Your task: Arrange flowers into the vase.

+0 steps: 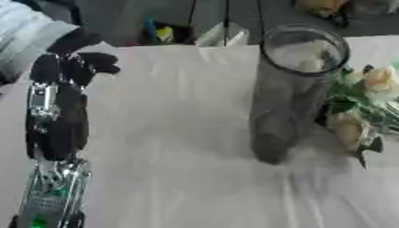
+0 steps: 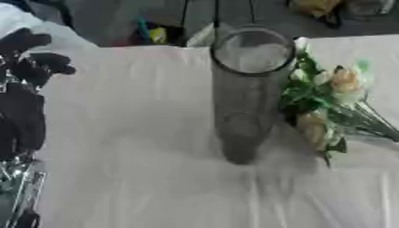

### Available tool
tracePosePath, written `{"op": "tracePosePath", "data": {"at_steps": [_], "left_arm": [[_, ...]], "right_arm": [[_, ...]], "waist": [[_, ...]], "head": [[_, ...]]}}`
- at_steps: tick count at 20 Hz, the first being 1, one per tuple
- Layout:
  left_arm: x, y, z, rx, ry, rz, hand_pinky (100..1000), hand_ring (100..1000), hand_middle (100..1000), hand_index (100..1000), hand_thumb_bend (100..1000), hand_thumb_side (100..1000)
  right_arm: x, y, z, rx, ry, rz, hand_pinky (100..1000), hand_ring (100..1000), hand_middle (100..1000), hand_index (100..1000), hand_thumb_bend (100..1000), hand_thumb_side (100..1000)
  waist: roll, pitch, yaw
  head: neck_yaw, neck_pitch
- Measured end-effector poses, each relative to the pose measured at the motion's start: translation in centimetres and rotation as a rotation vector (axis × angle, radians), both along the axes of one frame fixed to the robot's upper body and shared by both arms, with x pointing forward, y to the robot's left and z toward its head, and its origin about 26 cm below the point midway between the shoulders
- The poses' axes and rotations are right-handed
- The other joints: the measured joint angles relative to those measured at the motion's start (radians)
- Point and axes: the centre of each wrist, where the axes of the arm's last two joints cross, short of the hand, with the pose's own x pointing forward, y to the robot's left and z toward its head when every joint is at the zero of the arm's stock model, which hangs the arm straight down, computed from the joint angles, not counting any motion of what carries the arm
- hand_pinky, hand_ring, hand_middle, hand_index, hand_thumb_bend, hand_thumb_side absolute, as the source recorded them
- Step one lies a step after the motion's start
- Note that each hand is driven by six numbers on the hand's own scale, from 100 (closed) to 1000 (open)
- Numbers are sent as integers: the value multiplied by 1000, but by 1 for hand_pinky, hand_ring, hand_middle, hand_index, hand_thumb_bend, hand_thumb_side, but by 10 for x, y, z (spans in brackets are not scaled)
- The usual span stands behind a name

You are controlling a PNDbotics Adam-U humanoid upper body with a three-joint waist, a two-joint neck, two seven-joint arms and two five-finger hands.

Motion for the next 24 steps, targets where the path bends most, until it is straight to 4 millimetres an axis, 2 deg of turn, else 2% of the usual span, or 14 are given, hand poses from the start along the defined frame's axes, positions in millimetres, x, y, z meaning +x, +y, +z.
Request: {"op": "tracePosePath", "data": {"at_steps": [7, 13, 21, 24], "left_arm": [[0, 0, -1, 1, 3, 0, 596, 626, 719, 835, 112, 1000], [0, 0, -1, 1, 3, 0, 597, 627, 720, 835, 112, 1000], [0, 1, -2, 0, 7, -1, 597, 629, 721, 835, 110, 1000], [-1, 2, -3, 0, 14, 1, 598, 633, 722, 835, 110, 1000]], "right_arm": [[0, 0, 0, -7, 3, -1, 709, 564, 513, 774, 100, 958], [-2, -9, 6, -55, -18, -53, 740, 637, 571, 801, 100, 961], [-12, -42, 40, -360, -116, -273, 748, 721, 664, 814, 100, 998], [-15, -47, 46, -499, -109, -325, 760, 738, 686, 820, 100, 1000]], "waist": [[0, 3, 4], [0, 3, 3], [0, 2, -4], [0, 2, -4]], "head": [[-3, 0], [-68, -26], [-103, -27], [-110, -25]]}}
